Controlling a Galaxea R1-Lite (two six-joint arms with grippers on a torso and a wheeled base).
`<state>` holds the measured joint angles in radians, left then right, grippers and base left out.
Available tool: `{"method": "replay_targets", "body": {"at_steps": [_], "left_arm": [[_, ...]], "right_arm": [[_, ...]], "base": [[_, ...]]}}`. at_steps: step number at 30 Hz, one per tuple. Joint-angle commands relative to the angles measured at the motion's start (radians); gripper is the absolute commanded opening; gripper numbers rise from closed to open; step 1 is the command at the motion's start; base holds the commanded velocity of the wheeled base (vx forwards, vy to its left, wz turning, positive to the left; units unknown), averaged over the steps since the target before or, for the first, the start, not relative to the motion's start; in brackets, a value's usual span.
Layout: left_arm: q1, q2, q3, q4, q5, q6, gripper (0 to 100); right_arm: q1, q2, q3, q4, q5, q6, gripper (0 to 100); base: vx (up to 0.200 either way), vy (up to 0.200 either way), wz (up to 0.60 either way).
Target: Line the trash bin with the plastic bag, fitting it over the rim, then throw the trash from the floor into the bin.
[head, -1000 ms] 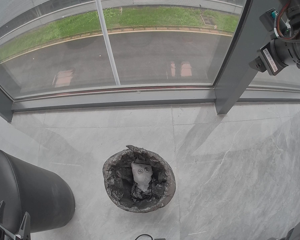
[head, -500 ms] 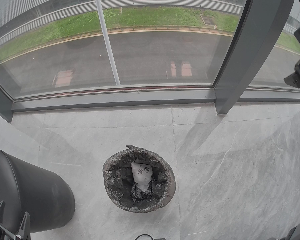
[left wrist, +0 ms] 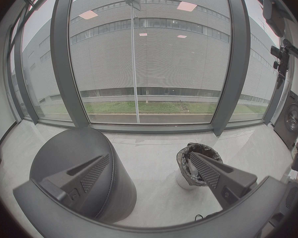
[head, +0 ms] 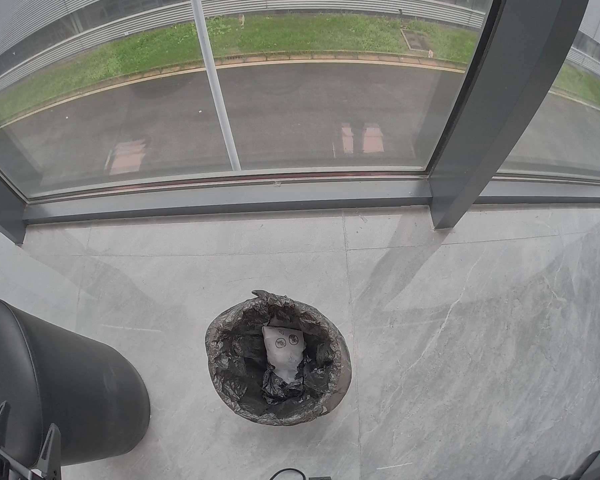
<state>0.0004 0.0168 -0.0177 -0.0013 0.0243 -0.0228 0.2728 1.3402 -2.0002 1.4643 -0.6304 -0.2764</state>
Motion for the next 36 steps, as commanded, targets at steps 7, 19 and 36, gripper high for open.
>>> {"method": "replay_targets", "body": {"at_steps": [7, 19, 36], "left_arm": [[0.0, -0.015, 0.018, 0.0, 0.0, 0.0, 100], [0.0, -0.015, 0.018, 0.0, 0.0, 0.0, 100], [0.0, -0.015, 0.018, 0.001, 0.0, 0.004, 100]], "right_arm": [[-0.168, -0.135, 0.0, 0.062, 0.141, -0.003, 100], [-0.33, -0.268, 0.0, 0.09, 0.403, 0.0, 100], [-0.596, -0.602, 0.0, -0.16, 0.864, 0.031, 100]], "base": [[0.0, 0.0, 0.0], [0.0, 0.0, 0.0], [0.0, 0.0, 0.0]]}}
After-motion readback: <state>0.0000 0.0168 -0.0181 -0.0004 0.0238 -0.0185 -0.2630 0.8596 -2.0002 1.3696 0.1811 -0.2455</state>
